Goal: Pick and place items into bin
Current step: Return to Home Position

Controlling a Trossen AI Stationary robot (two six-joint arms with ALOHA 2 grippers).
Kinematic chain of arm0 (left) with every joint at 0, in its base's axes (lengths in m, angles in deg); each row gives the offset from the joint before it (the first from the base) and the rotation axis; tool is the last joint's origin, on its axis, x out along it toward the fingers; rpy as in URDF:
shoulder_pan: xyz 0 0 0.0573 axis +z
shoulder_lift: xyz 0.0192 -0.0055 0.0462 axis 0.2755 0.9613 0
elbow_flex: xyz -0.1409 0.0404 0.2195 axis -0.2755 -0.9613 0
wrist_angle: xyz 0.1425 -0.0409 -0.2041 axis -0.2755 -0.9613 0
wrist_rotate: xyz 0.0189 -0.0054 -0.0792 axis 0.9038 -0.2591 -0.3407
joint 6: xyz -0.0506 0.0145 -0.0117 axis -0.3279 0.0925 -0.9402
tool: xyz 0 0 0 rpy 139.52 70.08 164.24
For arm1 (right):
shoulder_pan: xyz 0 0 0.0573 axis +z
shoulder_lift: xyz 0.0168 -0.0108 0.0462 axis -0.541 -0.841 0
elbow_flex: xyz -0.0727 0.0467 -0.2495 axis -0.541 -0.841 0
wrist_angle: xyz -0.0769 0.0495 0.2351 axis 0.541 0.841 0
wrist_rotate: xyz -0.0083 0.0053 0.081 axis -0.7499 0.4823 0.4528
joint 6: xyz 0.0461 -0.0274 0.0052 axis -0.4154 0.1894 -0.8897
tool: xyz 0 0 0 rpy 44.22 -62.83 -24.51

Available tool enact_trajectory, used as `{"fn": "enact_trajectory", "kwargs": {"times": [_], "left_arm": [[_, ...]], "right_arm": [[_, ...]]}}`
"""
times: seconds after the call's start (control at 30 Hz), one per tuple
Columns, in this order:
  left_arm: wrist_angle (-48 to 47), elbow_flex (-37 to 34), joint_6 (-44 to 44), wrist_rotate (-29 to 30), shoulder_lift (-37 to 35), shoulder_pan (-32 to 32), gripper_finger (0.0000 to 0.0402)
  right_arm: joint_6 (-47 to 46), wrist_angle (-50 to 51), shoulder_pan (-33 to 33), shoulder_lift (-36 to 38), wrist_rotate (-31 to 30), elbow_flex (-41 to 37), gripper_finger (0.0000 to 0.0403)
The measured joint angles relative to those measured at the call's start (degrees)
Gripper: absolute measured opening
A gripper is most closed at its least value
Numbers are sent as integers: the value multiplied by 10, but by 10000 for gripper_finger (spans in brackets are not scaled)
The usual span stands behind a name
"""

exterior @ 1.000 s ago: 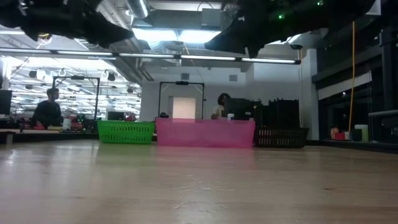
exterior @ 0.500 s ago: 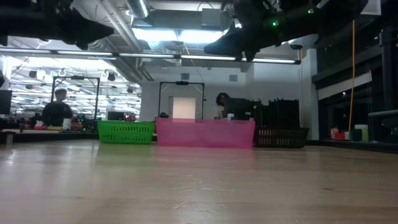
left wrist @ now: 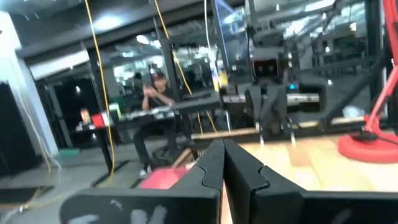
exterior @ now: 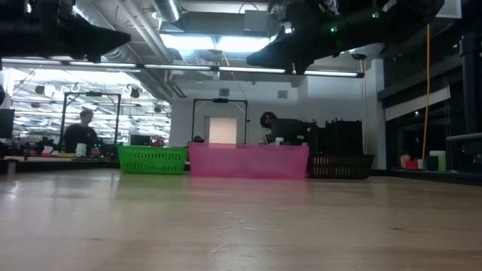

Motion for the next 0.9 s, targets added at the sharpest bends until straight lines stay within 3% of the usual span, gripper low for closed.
{"fn": "enact_trajectory", "kwargs": {"times": [0.43,0.67,0.9], "left_arm": [[19,-43,6,-12,0,0,2],[17,-42,11,-10,0,2,2],[8,-42,14,18,3,2,2]], "right_arm": [[13,56,13,75,40,-11,0],[-8,-60,13,113,40,-119,0],[-16,-64,-10,266,20,-213,0]]}}
